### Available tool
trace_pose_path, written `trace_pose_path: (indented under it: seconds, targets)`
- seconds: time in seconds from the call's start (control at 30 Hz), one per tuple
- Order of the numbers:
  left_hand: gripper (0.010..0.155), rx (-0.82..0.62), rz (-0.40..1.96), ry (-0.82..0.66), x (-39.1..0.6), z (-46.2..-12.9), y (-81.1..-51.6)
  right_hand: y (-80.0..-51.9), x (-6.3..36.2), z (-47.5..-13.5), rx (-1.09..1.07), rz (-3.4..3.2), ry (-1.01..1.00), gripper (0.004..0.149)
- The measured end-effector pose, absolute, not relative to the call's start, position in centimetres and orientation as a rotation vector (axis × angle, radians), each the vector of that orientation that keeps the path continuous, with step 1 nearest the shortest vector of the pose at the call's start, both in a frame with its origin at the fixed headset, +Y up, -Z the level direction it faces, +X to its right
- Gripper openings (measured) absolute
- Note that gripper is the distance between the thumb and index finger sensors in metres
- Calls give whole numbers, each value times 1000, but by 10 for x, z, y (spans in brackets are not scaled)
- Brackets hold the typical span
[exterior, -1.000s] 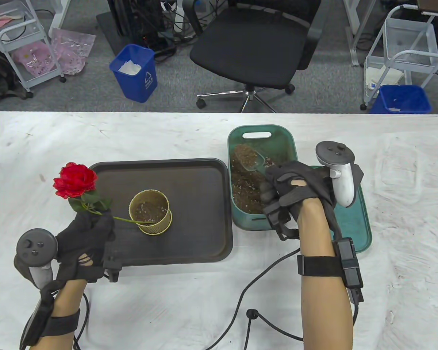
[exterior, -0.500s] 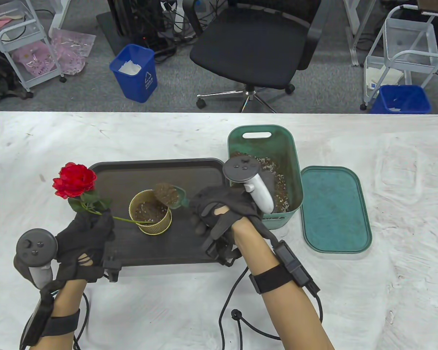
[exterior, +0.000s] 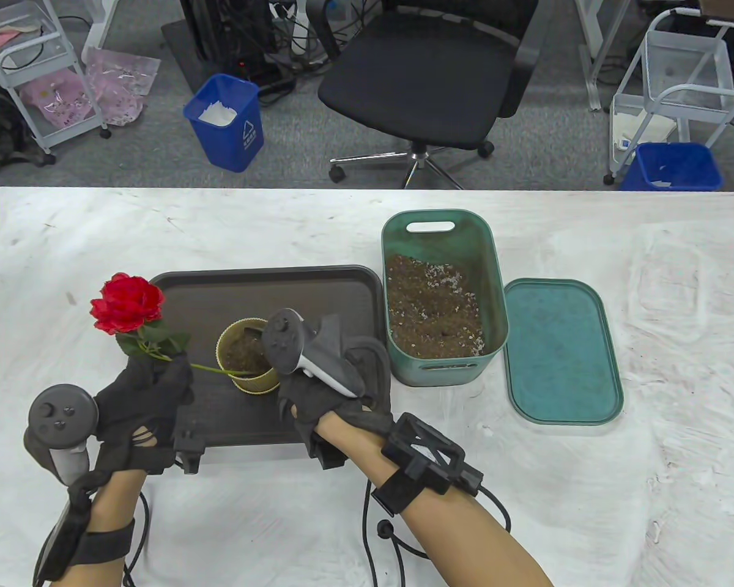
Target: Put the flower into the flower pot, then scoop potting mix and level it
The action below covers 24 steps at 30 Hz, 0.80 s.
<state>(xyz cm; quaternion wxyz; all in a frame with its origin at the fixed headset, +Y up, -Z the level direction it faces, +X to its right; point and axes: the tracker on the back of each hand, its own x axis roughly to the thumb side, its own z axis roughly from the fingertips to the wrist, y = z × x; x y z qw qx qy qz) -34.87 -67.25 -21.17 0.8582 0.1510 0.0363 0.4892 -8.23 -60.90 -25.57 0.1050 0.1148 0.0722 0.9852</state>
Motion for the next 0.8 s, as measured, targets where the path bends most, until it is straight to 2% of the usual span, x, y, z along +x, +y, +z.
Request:
trace_pose_path:
  seconds: [0.23,0.47,0.6,0.67,0.8]
  targets:
    - [45,317,1027,78,-348,-212,-672,-585,-58,-257,281,2879,117,54]
    - [45,317,1025,75,-348,-211,-672,-541,26,-278,-75,2788,-56,54]
    - [45,318,1022,79,-348,-211,-672,-534,77,-294,-335,2754,-98,54]
    - [45,317,1022,80,-348,-212,-672,-540,98,-305,-470,2784,-25,54]
    - [45,317,1022,83,-348,-212,-672,-569,120,-325,-672,2842,362,52]
